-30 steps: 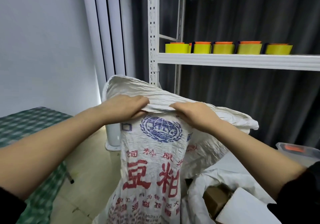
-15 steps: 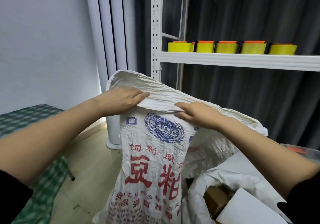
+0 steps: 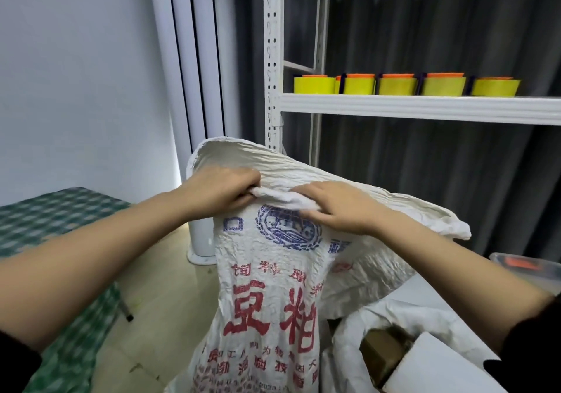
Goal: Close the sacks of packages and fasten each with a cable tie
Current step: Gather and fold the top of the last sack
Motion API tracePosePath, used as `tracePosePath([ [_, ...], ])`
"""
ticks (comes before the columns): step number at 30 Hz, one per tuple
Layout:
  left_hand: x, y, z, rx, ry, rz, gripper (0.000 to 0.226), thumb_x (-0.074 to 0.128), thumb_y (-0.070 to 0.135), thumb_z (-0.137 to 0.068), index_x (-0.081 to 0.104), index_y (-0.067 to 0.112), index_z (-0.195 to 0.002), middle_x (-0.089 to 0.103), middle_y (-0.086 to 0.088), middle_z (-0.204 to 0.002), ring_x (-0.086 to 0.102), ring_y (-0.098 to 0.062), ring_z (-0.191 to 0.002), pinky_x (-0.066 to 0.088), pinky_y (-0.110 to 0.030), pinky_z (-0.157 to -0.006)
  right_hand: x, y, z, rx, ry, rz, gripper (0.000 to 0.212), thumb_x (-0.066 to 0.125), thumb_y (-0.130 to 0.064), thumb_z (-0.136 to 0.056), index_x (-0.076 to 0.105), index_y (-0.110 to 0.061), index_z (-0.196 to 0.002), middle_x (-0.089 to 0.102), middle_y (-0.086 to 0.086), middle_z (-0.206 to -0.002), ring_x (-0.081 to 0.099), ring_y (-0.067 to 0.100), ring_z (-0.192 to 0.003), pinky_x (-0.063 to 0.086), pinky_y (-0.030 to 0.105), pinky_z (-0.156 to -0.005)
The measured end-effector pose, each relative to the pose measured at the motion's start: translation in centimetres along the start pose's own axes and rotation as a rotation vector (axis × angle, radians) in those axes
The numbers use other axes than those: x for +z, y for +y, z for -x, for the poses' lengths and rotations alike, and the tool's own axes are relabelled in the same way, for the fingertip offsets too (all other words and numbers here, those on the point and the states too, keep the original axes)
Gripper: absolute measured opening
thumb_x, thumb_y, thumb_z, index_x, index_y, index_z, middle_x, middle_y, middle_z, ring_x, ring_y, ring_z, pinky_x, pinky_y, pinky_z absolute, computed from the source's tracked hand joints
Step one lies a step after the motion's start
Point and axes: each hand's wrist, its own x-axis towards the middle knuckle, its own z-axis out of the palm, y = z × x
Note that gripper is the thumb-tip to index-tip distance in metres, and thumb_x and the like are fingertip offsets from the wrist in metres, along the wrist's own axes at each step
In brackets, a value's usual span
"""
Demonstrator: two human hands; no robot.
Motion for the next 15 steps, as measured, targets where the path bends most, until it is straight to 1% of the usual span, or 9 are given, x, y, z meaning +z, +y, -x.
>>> tracePosePath([
  [2,0.0,0.7,-0.1,0.073,0.050,-0.131,0.015,0.042,0.032,-0.084,0.044,0.017,-0.084,0.058,-0.003,-0.071,0.057,-0.025,-0.052,0.039,-0.029,-0.036,-0.4,-2.0,-1.3,0.037,-0.061,-0.297,0.057,0.035,-0.065,-0.093,0.048,-0.029,-0.135,0.055,-0.004,-0.135,0.051,0.013,-0.120,0.039,0.034,-0.100],
  [3,0.2,1.1,-0.2,0.089,0.065,-0.152,0.015,0.041,0.032,-0.085,0.040,0.017,-0.085,0.057,-0.005,-0.070,0.057,-0.026,-0.050,0.039,-0.030,-0.033,-0.3,-2.7,-2.0,0.056,-0.060,-0.384,0.051,0.035,-0.061,-0.094,0.053,-0.028,-0.128,0.058,-0.005,-0.129,0.052,0.013,-0.116,0.040,0.033,-0.098],
  [5,0.5,1.7,-0.4,0.078,0.086,-0.165,0.019,0.042,0.035,-0.088,0.041,0.016,-0.085,0.057,-0.005,-0.069,0.057,-0.027,-0.049,0.039,-0.029,-0.033,0.0,-3.9,-3.3,0.092,-0.084,-0.416,0.037,0.038,-0.051,-0.098,0.059,-0.022,-0.106,0.064,-0.002,-0.107,0.056,0.015,-0.099,0.041,0.032,-0.083],
  [7,0.4,1.3,-0.1,0.091,0.114,-0.199,0.025,0.047,0.039,-0.087,0.051,0.014,-0.083,0.059,-0.004,-0.070,0.058,-0.026,-0.054,0.042,-0.031,-0.047,0.7,-4.4,-3.8,0.103,-0.083,-0.409,0.024,0.045,-0.041,-0.100,0.055,-0.024,-0.085,0.059,-0.005,-0.084,0.052,0.014,-0.080,0.036,0.031,-0.068],
  [9,0.5,0.9,1.3,0.076,0.170,-0.265,0.028,0.055,0.040,-0.084,0.060,0.013,-0.087,0.063,-0.004,-0.086,0.061,-0.025,-0.074,0.042,-0.036,-0.076,1.2,-4.2,-3.6,0.108,-0.021,-0.457,0.022,0.053,-0.034,-0.097,0.050,-0.032,-0.075,0.054,-0.011,-0.073,0.050,0.013,-0.072,0.035,0.032,-0.064],
  [10,0.6,1.0,2.3,0.003,0.222,-0.290,0.028,0.057,0.040,-0.082,0.064,0.015,-0.092,0.063,-0.004,-0.097,0.060,-0.023,-0.088,0.037,-0.039,-0.087,1.4,-4.1,-3.4,0.109,0.021,-0.456,0.024,0.055,-0.031,-0.096,0.049,-0.036,-0.073,0.053,-0.012,-0.071,0.050,0.013,-0.072,0.036,0.033,-0.064],
  [12,0.9,2.3,4.3,-0.279,0.384,-0.250,0.028,0.056,0.038,-0.082,0.068,0.020,-0.099,0.055,-0.004,-0.109,0.052,-0.023,-0.103,0.029,-0.039,-0.092,1.5,-3.8,-2.8,0.113,0.111,-0.409,0.019,0.056,-0.029,-0.095,0.055,-0.038,-0.078,0.055,-0.012,-0.071,0.052,0.015,-0.073,0.037,0.034,-0.064],
  [13,1.2,3.3,5.2,-0.486,0.445,-0.156,0.028,0.054,0.036,-0.083,0.067,0.023,-0.104,0.049,-0.004,-0.108,0.048,-0.022,-0.103,0.028,-0.037,-0.090,1.5,-3.7,-2.6,0.114,0.159,-0.362,0.011,0.056,-0.029,-0.095,0.061,-0.035,-0.086,0.060,-0.009,-0.075,0.055,0.018,-0.075,0.039,0.034,-0.064],
  [15,1.3,5.4,5.7,-0.891,0.418,0.226,0.031,0.051,0.035,-0.090,0.058,0.031,-0.120,0.040,-0.001,-0.107,0.048,-0.018,-0.098,0.033,-0.033,-0.091,1.8,-4.0,-2.4,0.103,0.281,-0.189,0.015,0.054,-0.031,-0.095,0.066,-0.025,-0.102,0.067,-0.001,-0.088,0.061,0.024,-0.082,0.044,0.036,-0.064],
])
